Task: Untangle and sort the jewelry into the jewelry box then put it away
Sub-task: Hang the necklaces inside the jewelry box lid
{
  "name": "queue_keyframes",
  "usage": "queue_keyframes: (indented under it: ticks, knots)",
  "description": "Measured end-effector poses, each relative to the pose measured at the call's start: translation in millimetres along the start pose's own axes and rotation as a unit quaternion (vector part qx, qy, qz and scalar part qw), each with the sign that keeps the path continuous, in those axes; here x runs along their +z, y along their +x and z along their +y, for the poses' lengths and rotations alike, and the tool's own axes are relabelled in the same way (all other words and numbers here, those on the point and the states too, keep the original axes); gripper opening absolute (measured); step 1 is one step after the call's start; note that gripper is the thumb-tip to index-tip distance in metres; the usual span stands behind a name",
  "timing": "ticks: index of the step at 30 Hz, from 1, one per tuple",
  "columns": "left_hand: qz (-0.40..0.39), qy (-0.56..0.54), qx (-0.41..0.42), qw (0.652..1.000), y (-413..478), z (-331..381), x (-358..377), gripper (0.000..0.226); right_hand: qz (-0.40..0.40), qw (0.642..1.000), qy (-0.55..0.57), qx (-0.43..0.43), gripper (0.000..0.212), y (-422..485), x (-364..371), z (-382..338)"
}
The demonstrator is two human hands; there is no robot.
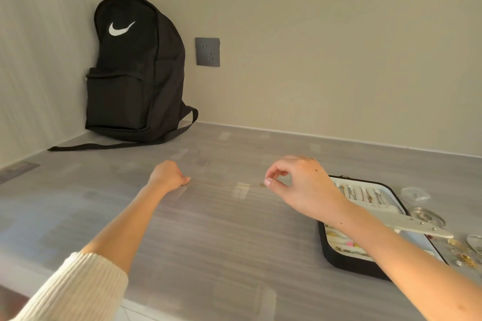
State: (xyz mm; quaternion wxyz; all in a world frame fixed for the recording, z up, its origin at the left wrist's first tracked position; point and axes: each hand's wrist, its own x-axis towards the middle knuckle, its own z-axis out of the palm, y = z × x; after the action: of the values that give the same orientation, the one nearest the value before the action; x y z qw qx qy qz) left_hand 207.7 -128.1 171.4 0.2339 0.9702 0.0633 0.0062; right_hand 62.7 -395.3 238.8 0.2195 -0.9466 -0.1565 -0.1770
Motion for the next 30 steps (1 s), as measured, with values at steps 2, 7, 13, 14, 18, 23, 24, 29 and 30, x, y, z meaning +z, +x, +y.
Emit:
queue_keyframes:
  ticks: [2, 7, 13, 14, 18, 23, 24, 29, 30]
  knots:
    - [-0.021, 0.014, 0.009, 1.000, 0.6, 0.4, 0.4, 0.030, -0.001, 1.000, 0.000, 0.006, 0.010, -1.1, -1.3, 0.2]
    - [-0.017, 0.001, 0.051, 0.999, -15.0, 16.1, -5.7, 0.042, -0.002, 1.000, 0.020, 0.020, 0.009, -7.8, -3.9, 0.2]
    - [-0.079, -0.111, 0.222, 0.965, -62.5, 71.3, -54.2, 0.015, 0.005, 0.995, 0.084, 0.060, 0.011, -8.0, -4.3, -3.7]
    - [-0.102, -0.110, 0.247, 0.957, -72.9, 83.3, -63.0, 0.014, 0.009, 0.991, 0.111, 0.068, 0.014, -5.7, -4.2, -5.5]
    - [-0.150, -0.097, 0.314, 0.932, -116.8, 129.5, -87.5, 0.012, 0.013, 0.953, 0.280, 0.113, 0.023, -1.1, -7.7, -16.0]
    - [-0.169, -0.100, 0.352, 0.915, -159.4, 166.7, -100.4, 0.011, -0.022, 0.871, 0.476, 0.120, 0.015, -20.2, -20.1, -26.1]
    - [-0.169, -0.107, 0.354, 0.914, -165.9, 171.7, -101.8, 0.011, -0.027, 0.856, 0.501, 0.120, 0.016, -27.2, -21.6, -25.5]
    - [-0.159, -0.212, 0.344, 0.901, -194.0, 191.9, -108.4, 0.009, -0.022, 0.813, 0.550, 0.189, 0.020, -75.7, -21.2, -17.1]
    - [-0.150, -0.234, 0.340, 0.899, -197.8, 195.3, -109.9, 0.009, -0.029, 0.800, 0.563, 0.206, 0.019, -88.0, -20.4, -13.1]
